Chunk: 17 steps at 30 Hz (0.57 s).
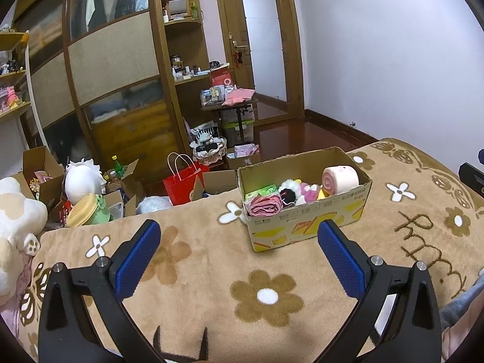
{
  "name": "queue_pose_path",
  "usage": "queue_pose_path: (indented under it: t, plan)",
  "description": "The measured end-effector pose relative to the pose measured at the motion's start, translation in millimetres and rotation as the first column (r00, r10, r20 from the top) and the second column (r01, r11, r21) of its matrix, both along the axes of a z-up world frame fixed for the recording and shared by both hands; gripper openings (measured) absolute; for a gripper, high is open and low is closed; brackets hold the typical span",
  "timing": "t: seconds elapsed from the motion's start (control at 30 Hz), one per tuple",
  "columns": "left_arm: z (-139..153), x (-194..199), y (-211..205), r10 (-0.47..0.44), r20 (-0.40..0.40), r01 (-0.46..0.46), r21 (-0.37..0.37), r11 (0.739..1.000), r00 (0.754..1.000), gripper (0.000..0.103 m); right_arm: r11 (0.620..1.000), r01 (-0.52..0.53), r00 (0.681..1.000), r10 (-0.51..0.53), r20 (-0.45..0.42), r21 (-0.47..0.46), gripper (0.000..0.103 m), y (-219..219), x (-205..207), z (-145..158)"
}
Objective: Organize soft objects
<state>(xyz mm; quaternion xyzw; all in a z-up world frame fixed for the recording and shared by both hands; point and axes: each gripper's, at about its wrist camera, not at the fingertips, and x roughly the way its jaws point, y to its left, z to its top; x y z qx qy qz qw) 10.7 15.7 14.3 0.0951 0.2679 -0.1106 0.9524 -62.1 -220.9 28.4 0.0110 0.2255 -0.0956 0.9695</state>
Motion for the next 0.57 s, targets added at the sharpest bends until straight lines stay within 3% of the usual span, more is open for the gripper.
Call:
queue_pose_path:
  t: [0.57]
  plan:
    - [-2.5,-1.4,-3.9,-0.002,-0.003,0.002,0.003,1.000,1.000,0.102,1.000,0.000,1.000,0.000,-0.002,0.000,0.103,-0.9,0.0,0.1]
